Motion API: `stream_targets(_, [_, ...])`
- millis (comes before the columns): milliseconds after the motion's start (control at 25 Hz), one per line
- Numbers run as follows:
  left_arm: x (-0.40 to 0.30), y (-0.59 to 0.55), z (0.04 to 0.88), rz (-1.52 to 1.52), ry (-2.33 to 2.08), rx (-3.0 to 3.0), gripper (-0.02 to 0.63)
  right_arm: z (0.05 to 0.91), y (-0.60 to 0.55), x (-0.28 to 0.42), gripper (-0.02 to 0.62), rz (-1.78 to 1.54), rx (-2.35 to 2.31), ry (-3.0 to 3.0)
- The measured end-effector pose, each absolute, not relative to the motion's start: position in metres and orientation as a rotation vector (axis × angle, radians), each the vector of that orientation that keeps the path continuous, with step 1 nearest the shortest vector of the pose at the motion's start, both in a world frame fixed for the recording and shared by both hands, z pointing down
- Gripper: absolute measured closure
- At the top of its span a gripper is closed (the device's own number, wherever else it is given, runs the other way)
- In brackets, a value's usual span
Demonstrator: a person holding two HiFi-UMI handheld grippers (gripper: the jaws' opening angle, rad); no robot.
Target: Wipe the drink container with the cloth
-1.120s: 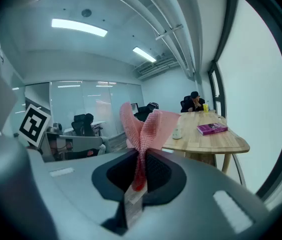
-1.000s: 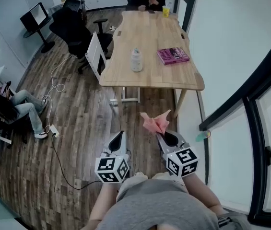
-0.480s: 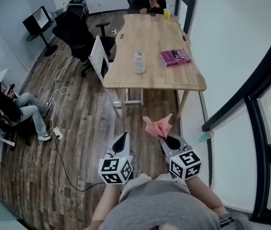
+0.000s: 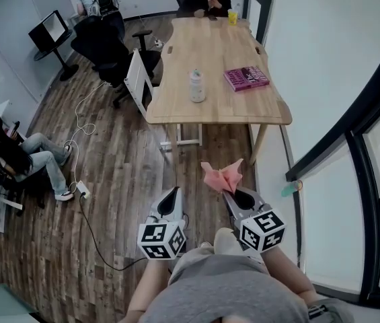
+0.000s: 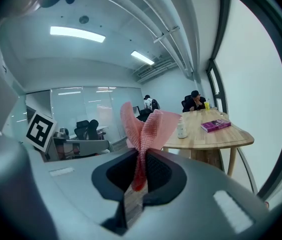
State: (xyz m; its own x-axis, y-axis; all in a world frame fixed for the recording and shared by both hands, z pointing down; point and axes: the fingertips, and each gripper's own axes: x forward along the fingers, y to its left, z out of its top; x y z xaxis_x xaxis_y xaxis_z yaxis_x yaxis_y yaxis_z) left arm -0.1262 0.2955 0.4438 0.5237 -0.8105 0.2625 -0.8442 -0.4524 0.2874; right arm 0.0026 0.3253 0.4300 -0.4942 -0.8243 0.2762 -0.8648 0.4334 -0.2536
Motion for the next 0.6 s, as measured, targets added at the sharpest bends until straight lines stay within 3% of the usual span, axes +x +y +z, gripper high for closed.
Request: stream_targets(600, [-0.106, 0.231, 0.453, 0.134, -1.334, 2.387, 0.603, 0.442, 0.258, 0.019, 0.569, 0.559, 1.492, -2.543])
